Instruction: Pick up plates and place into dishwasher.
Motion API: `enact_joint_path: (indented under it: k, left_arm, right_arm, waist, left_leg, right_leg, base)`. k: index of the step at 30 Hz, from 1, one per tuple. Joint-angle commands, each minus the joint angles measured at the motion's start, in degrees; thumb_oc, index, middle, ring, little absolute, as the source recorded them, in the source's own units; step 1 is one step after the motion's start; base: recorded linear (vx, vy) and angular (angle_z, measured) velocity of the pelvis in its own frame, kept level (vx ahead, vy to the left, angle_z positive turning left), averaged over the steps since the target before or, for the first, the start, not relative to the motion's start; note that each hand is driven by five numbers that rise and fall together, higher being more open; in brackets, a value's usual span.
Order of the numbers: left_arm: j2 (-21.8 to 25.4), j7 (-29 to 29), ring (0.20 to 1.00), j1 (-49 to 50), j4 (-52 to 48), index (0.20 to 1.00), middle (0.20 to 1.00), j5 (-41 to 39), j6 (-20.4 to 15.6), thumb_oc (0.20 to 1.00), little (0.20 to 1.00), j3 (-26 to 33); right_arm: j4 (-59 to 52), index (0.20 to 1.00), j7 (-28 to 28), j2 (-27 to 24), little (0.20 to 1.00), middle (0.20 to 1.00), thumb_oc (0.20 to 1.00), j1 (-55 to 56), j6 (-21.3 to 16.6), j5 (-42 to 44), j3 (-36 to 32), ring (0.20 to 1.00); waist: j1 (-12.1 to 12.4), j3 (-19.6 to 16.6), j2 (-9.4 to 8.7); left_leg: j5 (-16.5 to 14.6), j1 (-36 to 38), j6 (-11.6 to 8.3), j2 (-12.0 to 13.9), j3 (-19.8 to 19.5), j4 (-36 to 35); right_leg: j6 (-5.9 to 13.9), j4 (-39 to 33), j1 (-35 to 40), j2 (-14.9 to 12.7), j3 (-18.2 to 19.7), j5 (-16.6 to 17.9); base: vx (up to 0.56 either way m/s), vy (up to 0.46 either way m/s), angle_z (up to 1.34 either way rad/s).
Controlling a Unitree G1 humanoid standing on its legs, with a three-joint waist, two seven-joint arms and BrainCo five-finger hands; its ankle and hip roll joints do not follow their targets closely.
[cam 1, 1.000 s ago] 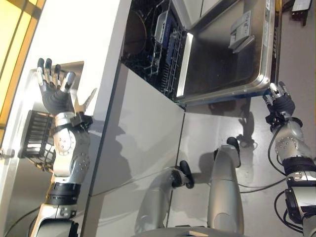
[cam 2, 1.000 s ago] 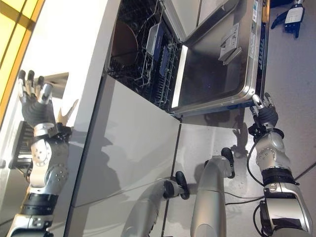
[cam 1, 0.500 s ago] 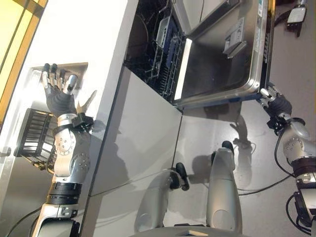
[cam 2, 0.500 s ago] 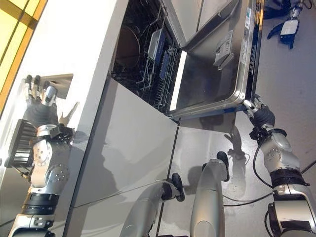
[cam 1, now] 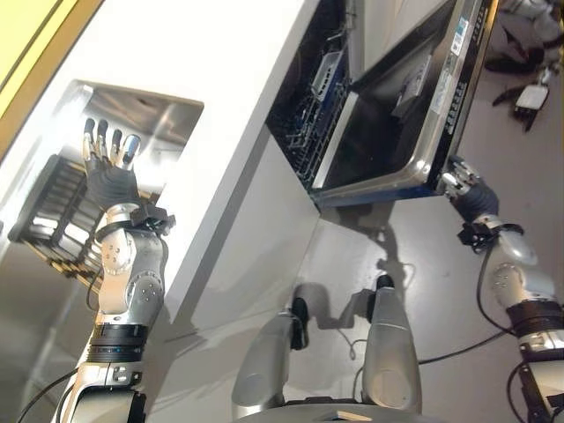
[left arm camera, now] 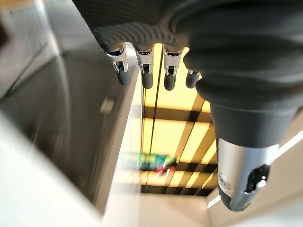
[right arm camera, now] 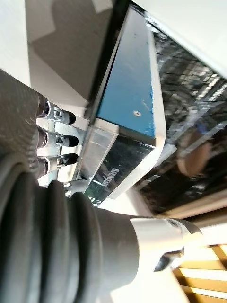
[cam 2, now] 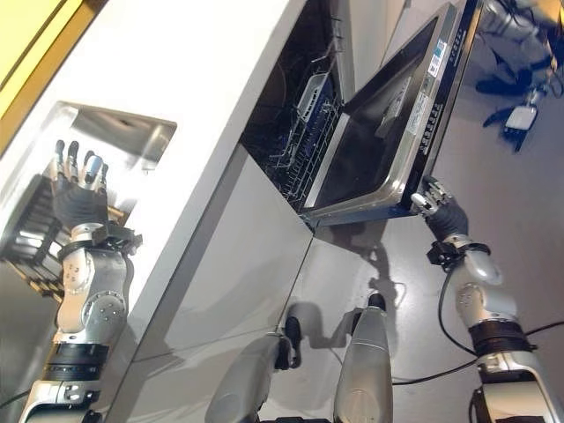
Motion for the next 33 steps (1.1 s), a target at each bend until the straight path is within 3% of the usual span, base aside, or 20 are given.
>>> enact_joint_path:
  k: [1,12,17,24,33]
  left_arm:
    - [6.8,-1.3,1.0,0.1,0.2,1.0,1.0,1.7,-0.1,1.0,1.0,0.7]
    - [5.1,-4.4,1.0,5.3,-1.8,1.0,1.0,5.2,0.6,1.0,1.0,2.5]
    - [5.0,-7.2,1.0,7.1,-2.4,1.0,1.0,7.3,1.4,1.0,1.0,4.2]
    - [5.4,-9.5,1.0,7.8,-3.0,1.0,1.0,7.4,3.8,1.0,1.0,5.0]
    - [4.8,-8.1,1.0,8.8,-4.0,1.0,1.0,7.6,5.3,1.0,1.0,4.0]
  right_arm:
    - [-8.5,1.0,6.2,8.2,1.0,1.0,1.0,-10.3,-6.9,-0.9,4.2,1.0]
    - [-13.7,1.0,4.6,11.3,1.0,1.0,1.0,-1.9,-9.2,-1.3,2.2,1.0]
    - [-16.4,1.0,2.3,12.3,1.0,1.0,1.0,-0.4,-9.1,-2.4,1.9,1.0]
    - [-17.1,1.0,-2.5,13.9,1.0,1.0,1.0,1.3,-8.3,-5.5,1.8,1.0]
    - [-25.8,1.0,-9.3,13.9,1.0,1.0,1.0,8.1,-6.1,-12.5,1.5,1.0]
  waist:
    - [5.5,-3.7,-7.59]
    - [10.2,-11.9,-13.84]
    - [11.2,-14.8,-15.51]
    - [11.0,-16.3,-15.31]
    - [7.6,-17.5,-13.91]
  left_leg:
    - [-4.2,-3.6,2.92,-1.8,1.4,6.2]
    - [-2.9,5.0,2.81,0.4,0.3,-3.6]
    - [-2.4,9.0,2.73,1.7,0.7,-7.3]
    - [-2.3,12.0,3.06,2.2,1.3,-9.3]
    - [-0.3,15.2,2.74,3.9,3.4,-13.3]
  right_leg:
    - [4.44,-18.7,11.1,-5.4,5.2,9.7]
    - [6.35,-28.0,21.9,-4.2,1.1,11.6]
    - [6.93,-29.1,24.7,-4.0,-0.5,11.6]
    - [7.44,-29.5,26.3,-3.5,-1.2,11.6]
    - [8.01,-30.8,26.9,-2.3,0.0,11.1]
  base:
    - [0.1,-0.108,0.27]
    - [0.13,-0.046,0.32]
    - [0.13,-0.067,0.21]
    - [0.03,-0.064,0.02]
    - [-0.07,-0.05,-0.1]
